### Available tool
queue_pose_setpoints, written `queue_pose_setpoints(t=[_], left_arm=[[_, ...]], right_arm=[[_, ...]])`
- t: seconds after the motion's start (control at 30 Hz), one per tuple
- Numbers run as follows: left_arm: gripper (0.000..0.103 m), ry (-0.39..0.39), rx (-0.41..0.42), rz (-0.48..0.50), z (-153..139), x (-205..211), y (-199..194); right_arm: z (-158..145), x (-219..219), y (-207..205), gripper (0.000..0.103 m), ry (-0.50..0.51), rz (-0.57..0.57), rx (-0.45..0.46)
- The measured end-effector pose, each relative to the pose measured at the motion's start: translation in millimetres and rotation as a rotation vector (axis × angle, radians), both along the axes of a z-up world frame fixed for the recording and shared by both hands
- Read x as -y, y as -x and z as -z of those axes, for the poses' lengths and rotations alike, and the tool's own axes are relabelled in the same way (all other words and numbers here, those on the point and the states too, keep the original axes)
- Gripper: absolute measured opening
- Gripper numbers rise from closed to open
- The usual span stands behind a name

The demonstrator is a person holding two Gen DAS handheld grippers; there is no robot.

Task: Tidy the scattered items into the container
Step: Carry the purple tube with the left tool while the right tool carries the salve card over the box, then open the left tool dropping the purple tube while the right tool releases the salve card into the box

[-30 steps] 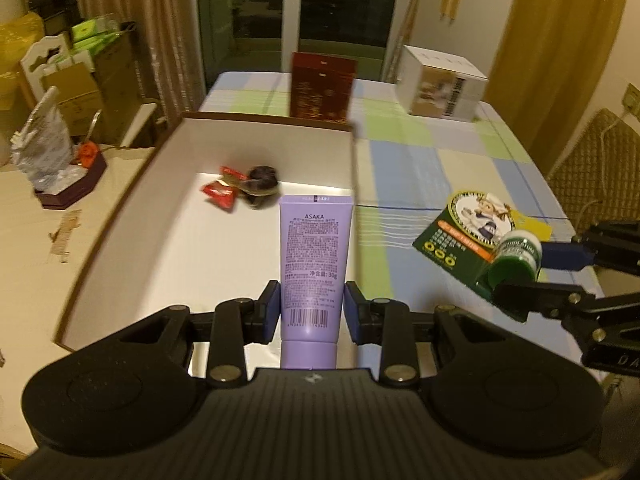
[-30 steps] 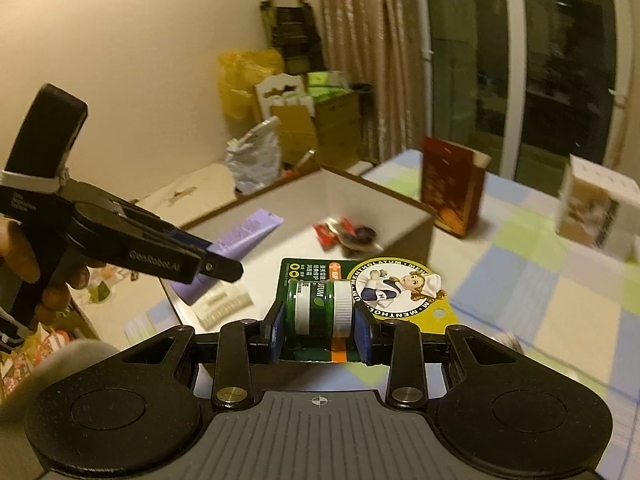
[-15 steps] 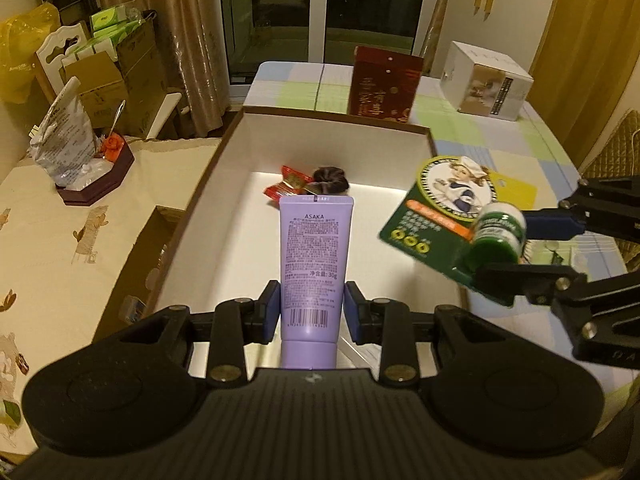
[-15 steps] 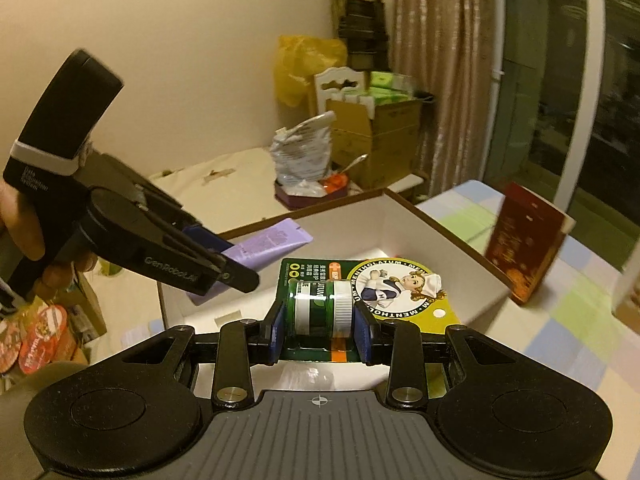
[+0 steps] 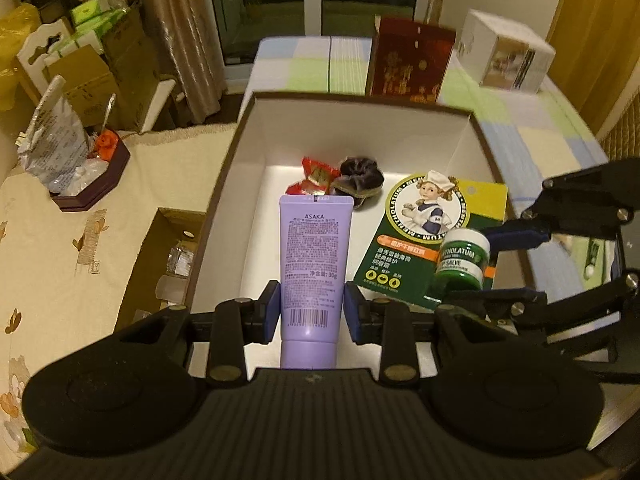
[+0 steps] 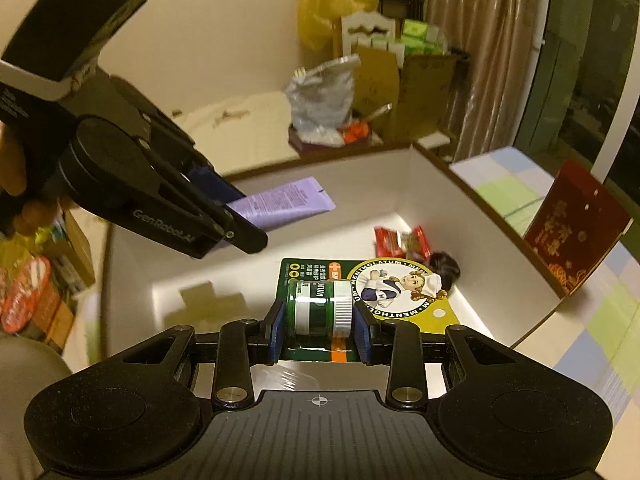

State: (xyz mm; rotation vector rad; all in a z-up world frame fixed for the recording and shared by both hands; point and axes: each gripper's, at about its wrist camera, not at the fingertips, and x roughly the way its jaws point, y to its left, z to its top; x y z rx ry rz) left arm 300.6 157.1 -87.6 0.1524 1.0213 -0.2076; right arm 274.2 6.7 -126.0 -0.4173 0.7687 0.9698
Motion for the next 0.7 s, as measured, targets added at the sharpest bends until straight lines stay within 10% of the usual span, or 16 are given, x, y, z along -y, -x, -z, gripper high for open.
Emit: queue_pose_setpoints(t=[0.7], left_arm=[[0.029, -0.055, -0.126, 0.028, 66, 8, -63]], right_arm=[[44, -27, -45, 0.038, 0.185, 0.004, -0.056]])
